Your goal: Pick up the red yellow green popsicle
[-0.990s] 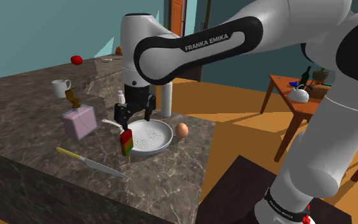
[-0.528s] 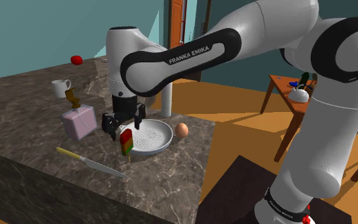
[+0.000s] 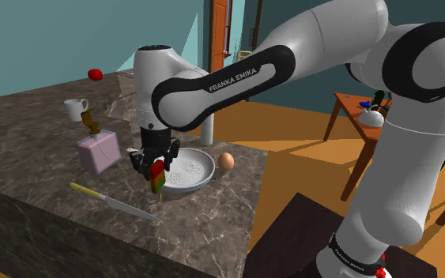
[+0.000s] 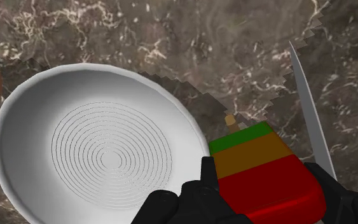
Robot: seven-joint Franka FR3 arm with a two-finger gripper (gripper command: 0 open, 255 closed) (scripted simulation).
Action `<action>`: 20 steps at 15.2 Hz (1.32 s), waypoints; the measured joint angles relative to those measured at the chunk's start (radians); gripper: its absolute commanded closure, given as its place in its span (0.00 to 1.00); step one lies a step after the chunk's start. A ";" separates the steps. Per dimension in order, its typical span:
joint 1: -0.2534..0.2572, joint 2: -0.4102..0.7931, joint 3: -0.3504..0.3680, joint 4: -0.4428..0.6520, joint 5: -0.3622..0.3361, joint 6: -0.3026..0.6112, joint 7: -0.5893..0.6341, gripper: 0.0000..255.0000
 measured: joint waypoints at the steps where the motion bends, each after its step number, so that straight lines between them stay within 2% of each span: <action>1: 0.000 0.000 0.000 0.000 0.000 0.000 0.000 1.00; 8: 0.000 -0.002 0.000 0.002 0.001 -0.004 -0.001 1.00; 20: -0.003 -0.040 0.003 0.115 0.026 -0.151 -0.019 1.00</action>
